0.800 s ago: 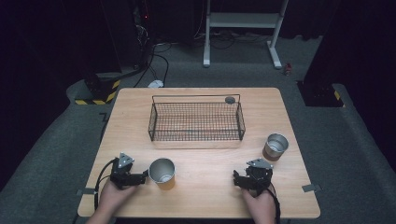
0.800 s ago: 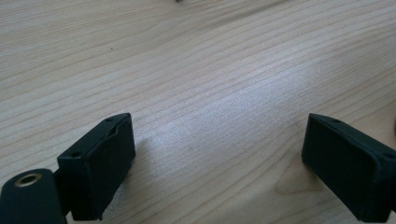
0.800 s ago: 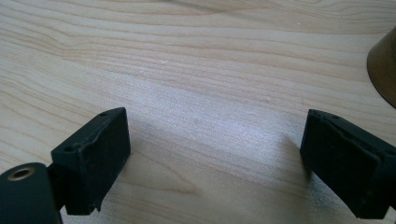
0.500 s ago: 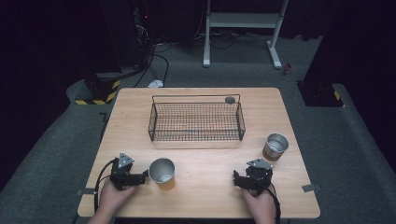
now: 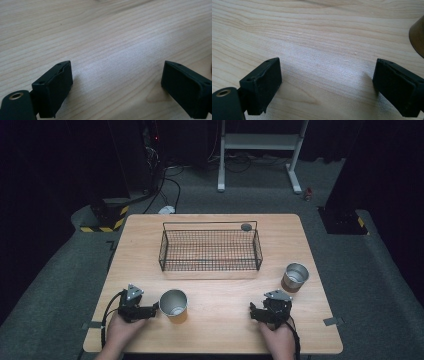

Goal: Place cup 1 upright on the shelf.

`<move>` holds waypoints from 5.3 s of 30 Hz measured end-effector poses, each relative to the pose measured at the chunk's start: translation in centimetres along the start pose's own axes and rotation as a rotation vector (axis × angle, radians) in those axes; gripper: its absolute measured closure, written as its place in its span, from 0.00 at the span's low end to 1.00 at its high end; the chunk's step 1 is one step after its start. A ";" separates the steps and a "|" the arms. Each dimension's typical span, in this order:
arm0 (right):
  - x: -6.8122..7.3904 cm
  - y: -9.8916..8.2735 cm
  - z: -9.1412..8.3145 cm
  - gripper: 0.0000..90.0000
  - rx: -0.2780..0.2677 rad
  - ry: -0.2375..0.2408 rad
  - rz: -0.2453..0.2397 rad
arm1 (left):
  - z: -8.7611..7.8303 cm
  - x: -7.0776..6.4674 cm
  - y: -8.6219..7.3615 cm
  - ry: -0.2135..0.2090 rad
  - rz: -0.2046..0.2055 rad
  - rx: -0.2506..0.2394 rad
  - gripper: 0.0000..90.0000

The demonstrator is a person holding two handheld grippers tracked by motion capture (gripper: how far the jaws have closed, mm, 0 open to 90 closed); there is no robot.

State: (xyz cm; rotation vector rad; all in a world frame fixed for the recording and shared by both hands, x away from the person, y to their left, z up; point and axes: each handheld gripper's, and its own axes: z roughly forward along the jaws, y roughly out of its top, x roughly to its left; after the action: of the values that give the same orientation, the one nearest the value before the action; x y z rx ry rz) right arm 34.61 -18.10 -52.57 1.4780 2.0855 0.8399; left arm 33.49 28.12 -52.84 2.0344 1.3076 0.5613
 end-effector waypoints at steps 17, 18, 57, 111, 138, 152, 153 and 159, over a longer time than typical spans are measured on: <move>-0.1 -0.1 -0.1 0.10 -0.002 0.006 -0.010 | 0.0 0.3 0.3 -0.031 0.035 0.055 0.00; -0.1 -0.1 -0.1 0.10 -0.002 0.006 -0.010 | -0.1 0.3 0.4 -0.033 0.044 0.050 0.00; -0.1 -0.1 -0.1 0.10 0.001 0.010 -0.008 | -5.4 -0.8 1.7 -0.217 0.057 -0.186 0.00; -0.1 -0.1 -0.1 0.10 0.000 0.006 -0.007 | -5.5 -6.1 1.5 -0.316 0.160 -0.288 0.01; -0.1 -0.1 -0.1 0.10 -0.003 0.005 -0.006 | -3.6 -7.7 2.8 -0.340 0.168 -0.315 0.01; -0.1 -0.1 -0.1 0.10 -0.001 0.005 -0.005 | -3.5 -8.1 3.0 -0.308 0.181 -0.327 0.02; -0.1 -0.1 -0.1 0.10 -0.001 0.005 -0.005 | -3.6 -8.0 3.0 -0.306 0.184 -0.330 0.02; -0.1 -0.1 -0.1 0.10 -0.001 0.005 -0.005 | -3.7 -8.1 2.9 -0.310 0.183 -0.339 0.05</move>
State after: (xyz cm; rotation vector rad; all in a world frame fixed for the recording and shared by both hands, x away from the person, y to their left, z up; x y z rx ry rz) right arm 34.50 -18.19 -52.57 1.4712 2.0909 0.8434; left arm 29.57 20.99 -48.21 1.8750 0.7916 0.4868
